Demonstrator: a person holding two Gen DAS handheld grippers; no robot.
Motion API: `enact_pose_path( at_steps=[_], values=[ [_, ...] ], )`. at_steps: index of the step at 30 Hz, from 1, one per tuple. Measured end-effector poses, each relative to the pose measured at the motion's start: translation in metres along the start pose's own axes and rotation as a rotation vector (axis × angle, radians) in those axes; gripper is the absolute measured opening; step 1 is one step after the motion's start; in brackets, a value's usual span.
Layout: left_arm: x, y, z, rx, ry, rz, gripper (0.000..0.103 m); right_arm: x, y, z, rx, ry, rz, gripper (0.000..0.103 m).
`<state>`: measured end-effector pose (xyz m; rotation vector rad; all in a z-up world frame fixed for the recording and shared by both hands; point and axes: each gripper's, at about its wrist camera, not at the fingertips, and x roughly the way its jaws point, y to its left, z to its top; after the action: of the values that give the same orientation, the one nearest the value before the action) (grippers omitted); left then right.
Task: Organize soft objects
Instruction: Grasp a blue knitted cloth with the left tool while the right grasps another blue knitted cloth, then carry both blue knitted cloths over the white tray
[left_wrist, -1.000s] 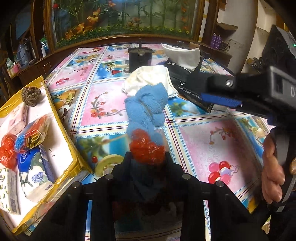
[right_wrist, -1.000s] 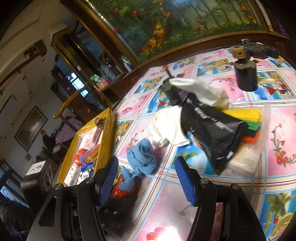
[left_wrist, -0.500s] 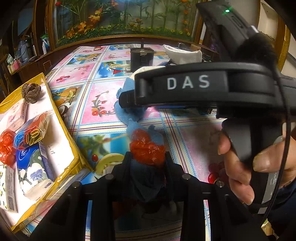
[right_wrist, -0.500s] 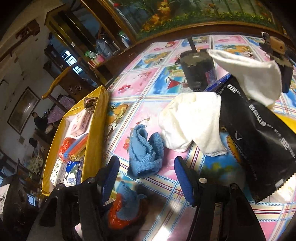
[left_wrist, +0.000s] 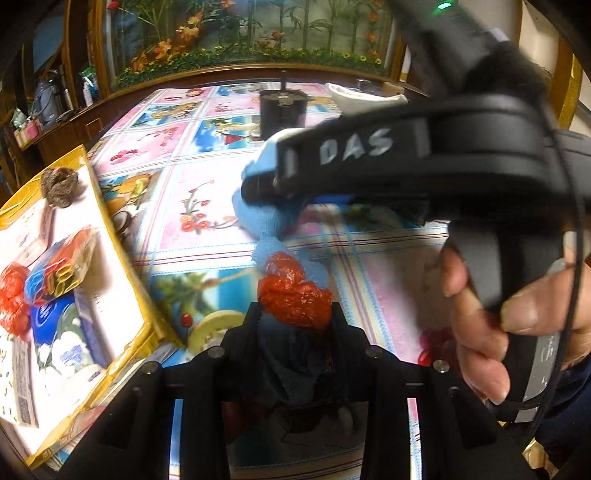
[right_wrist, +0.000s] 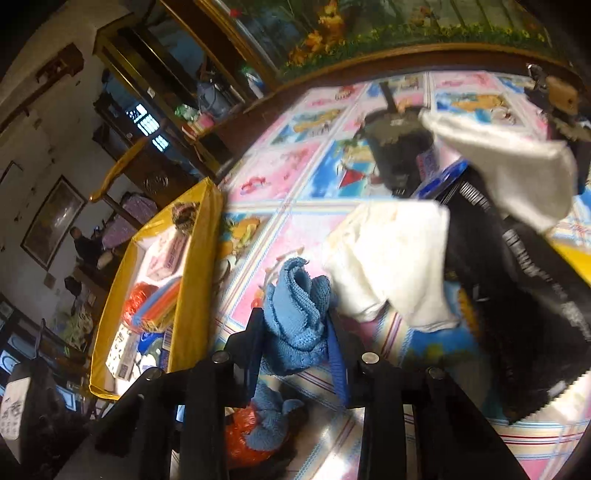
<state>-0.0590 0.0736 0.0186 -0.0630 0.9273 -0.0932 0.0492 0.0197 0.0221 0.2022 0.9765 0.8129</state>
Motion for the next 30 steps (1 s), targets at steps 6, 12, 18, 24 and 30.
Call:
enact_pose_path(
  at_steps=[6,12,18,24,30],
  values=[
    [-0.003,-0.009,0.006,0.019,-0.040,0.004,0.033,-0.023,-0.002,-0.001,0.000,-0.073,-0.017,0.035],
    [-0.007,-0.014,0.005,0.024,-0.070,0.010,0.033,-0.036,-0.003,0.002,-0.010,-0.138,-0.059,0.035],
    [-0.009,-0.011,0.001,0.017,-0.070,0.005,0.033,-0.041,-0.012,0.004,0.025,-0.162,-0.064,0.035],
    [-0.018,-0.010,-0.001,0.013,-0.090,0.000,0.033,-0.042,-0.013,0.003,0.038,-0.178,-0.062,0.035],
    [-0.025,-0.006,-0.001,0.007,-0.106,0.004,0.033,-0.043,-0.013,0.002,0.038,-0.191,-0.051,0.035]
  ],
)
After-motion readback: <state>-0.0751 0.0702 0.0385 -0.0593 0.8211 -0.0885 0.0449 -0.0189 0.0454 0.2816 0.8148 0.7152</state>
